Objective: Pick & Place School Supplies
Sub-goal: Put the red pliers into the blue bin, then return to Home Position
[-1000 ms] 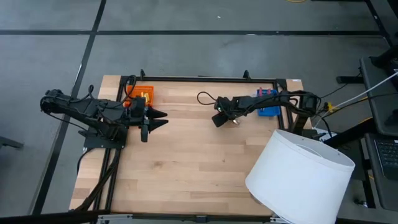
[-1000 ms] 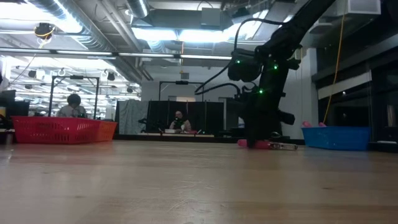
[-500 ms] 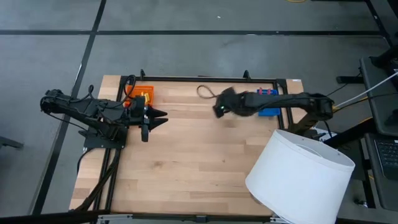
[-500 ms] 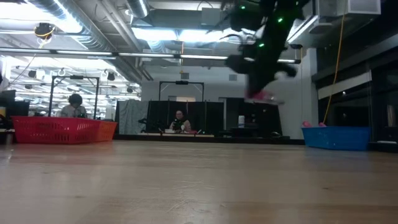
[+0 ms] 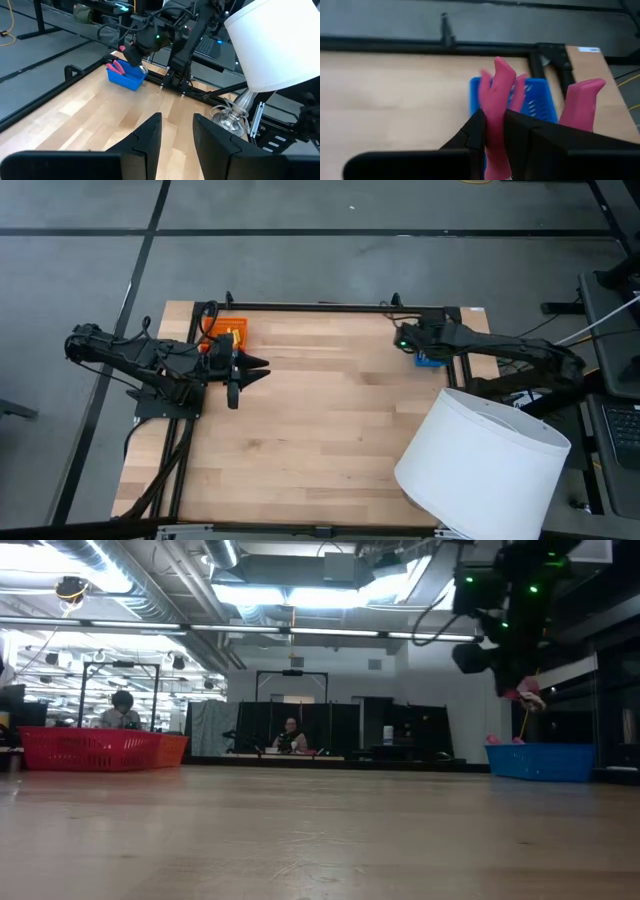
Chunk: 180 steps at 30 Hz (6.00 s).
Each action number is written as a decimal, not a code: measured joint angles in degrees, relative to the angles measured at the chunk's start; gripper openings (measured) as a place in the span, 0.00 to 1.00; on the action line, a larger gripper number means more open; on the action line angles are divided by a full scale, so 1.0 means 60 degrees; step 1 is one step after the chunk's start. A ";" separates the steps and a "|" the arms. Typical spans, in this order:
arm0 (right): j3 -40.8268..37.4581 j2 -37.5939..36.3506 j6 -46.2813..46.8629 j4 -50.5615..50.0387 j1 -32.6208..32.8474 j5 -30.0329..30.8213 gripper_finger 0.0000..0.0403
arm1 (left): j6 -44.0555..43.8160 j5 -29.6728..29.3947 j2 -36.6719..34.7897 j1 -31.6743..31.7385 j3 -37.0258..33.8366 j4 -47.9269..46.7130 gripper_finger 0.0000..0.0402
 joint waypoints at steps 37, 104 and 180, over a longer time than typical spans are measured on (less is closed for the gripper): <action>-0.4146 -0.1430 -0.5224 0.8435 -0.2340 -0.2388 0.52 | -0.0288 -0.1124 -0.0382 0.0022 0.0004 -0.0716 0.48; -0.3065 -0.8516 -0.4896 0.6216 0.4059 -0.0156 0.51 | 0.2378 0.4073 -0.8015 0.4170 -0.9329 0.3973 0.35; -0.7211 -1.1350 -0.5993 0.7548 0.4257 -0.7438 0.51 | 0.2230 0.4084 -0.8000 0.4171 -0.9333 0.3993 0.35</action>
